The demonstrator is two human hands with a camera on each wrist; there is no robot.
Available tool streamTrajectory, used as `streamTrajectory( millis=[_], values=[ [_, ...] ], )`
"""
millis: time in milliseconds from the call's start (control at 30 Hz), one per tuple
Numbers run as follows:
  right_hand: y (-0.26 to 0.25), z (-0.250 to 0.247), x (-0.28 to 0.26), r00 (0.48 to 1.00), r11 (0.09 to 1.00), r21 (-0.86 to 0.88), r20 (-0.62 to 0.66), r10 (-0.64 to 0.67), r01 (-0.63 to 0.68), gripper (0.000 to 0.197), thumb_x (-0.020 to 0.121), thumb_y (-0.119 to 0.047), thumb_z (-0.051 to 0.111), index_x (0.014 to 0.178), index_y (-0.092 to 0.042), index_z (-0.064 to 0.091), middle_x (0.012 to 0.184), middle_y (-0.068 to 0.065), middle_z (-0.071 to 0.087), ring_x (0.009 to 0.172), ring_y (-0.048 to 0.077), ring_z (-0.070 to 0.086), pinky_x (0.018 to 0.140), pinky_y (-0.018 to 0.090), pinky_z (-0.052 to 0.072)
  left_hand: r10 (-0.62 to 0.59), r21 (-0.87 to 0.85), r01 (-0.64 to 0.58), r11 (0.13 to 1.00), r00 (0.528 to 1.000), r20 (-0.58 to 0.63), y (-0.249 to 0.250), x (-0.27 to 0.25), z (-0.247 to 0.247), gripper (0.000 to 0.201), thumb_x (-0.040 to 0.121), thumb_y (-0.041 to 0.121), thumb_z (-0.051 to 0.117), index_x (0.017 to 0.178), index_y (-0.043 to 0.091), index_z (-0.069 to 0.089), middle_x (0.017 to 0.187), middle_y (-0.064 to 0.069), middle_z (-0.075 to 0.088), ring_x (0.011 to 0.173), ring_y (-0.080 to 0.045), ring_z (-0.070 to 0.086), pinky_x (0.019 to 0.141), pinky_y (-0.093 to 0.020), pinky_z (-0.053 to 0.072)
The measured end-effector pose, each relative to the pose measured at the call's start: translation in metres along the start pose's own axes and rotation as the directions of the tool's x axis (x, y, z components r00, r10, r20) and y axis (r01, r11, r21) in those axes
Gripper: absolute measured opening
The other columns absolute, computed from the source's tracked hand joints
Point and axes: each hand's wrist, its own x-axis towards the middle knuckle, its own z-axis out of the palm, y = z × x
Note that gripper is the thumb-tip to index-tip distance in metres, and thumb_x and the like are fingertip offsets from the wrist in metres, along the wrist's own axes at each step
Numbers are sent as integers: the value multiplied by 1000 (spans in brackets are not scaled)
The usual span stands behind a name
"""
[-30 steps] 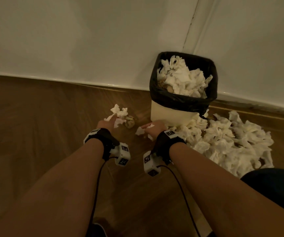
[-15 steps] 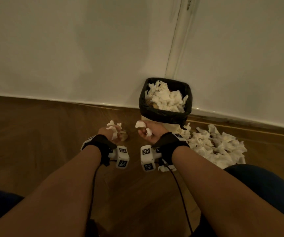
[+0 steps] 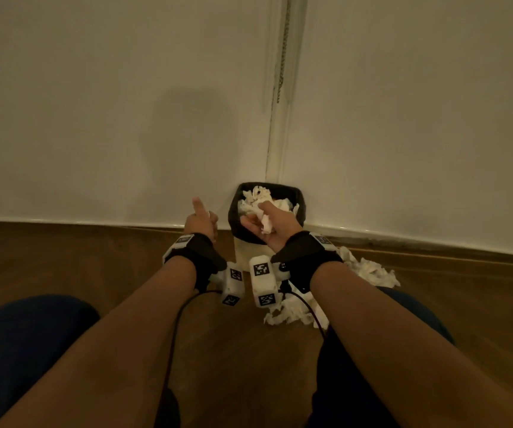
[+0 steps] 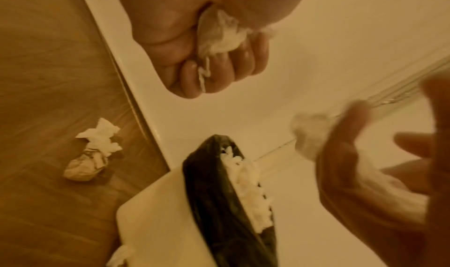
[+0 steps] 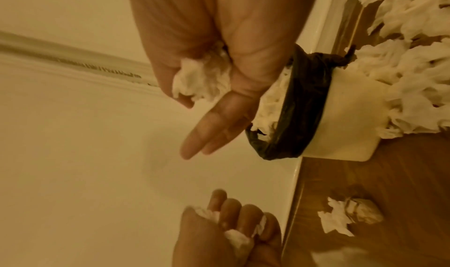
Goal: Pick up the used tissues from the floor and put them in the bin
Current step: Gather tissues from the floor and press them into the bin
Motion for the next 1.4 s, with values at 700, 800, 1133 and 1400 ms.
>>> streamTrajectory(
  millis=[700, 800, 1133, 1400],
  values=[
    [-73, -38, -61, 940, 838, -512, -153, -304, 188, 42, 95, -44, 40, 81, -9, 59, 85, 10, 56, 69, 15, 51, 66, 28, 44, 613, 525, -672, 522, 724, 318, 114, -96, 47, 53, 100, 35, 25, 74, 20, 68, 63, 3, 56, 58, -13, 51, 60, -25, 38],
    [-77, -41, -56, 967, 890, -437, -138, -213, 134, 34, 97, -18, 29, 78, -11, 56, 64, 3, 40, 43, 11, 34, 35, 17, 26, 577, 465, -663, 587, 745, 333, 109, -87, 58, 32, 97, 16, 30, 110, 17, 59, 81, -4, 57, 71, -21, 54, 67, -27, 42],
    [-74, -27, -30, 966, 829, -535, -84, -245, 163, 40, 95, -36, 51, 68, -7, 58, 59, 3, 48, 36, 9, 38, 33, 20, 30, 310, 494, -476, 728, 871, 382, 93, -49, 66, 45, 92, -4, 41, 136, 6, 42, 135, -20, 46, 119, -33, 51, 102, -39, 43],
    [-94, -44, 25, 863, 899, -324, -312, -397, 296, 45, 101, -42, 22, 65, -20, 37, 61, -2, 35, 36, 5, 37, 38, 14, 30, 199, 219, -285, 933, 918, 342, 76, -5, 74, 29, 96, 1, 33, 89, 5, 61, 104, -22, 63, 61, -25, 56, 53, -29, 50]
  ],
)
